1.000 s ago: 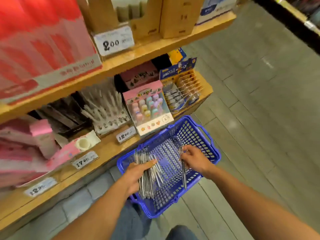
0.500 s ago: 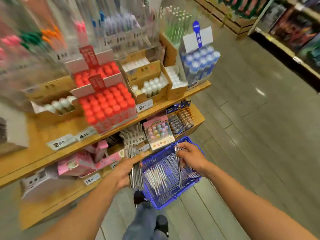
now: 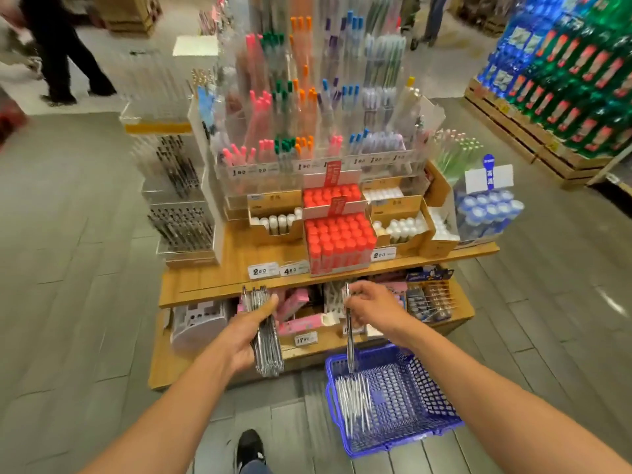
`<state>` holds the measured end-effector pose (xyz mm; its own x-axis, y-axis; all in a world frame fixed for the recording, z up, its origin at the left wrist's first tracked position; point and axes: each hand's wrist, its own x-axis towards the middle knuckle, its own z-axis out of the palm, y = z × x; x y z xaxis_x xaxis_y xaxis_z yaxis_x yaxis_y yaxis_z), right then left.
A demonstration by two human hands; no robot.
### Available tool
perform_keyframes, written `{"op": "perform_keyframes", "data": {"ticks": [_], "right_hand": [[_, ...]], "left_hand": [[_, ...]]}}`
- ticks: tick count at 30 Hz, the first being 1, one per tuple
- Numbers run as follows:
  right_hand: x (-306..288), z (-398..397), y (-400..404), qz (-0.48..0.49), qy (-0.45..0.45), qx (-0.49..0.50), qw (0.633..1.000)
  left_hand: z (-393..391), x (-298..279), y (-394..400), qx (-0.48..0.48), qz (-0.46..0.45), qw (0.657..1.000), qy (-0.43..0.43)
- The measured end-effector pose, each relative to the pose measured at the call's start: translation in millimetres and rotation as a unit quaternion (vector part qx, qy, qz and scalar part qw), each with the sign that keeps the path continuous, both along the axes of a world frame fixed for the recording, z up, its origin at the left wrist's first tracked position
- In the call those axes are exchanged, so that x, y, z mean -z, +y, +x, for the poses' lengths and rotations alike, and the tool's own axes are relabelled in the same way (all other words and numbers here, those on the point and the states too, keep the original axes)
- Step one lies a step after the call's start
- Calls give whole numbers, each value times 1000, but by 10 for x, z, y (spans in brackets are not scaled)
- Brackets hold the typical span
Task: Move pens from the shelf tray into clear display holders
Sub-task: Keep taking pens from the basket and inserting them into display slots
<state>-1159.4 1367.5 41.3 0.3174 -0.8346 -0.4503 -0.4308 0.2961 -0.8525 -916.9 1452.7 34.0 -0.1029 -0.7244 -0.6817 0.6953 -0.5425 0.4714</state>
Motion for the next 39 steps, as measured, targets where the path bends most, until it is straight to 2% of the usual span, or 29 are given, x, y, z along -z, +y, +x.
{"op": "perform_keyframes", "data": {"ticks": [9,15,26,30,33,39], "right_hand": [[-346,1823,83,8,5,-75,997],[-478,2675,80,-5,6,-68,998],[-285,3263,-491,-32,-21,-40,998],[-149,3410,-744,-60,-38,-27,997],[-90,3557,-933,-105,-24,-36,993],[-101,3862,-1152,-220,15,-74,973]], "left_hand": [[1511,-258,230,-31,18,997,-69],[2366,-278,205,-31,23,997,-66],[2813,-285,-159,-32,15,999,-9],[2918,-198,-403,-28,31,998,-40],[3006,-106,-556,-30,45,997,-47],[3186,63,-744,-79,59,995,2]]}}
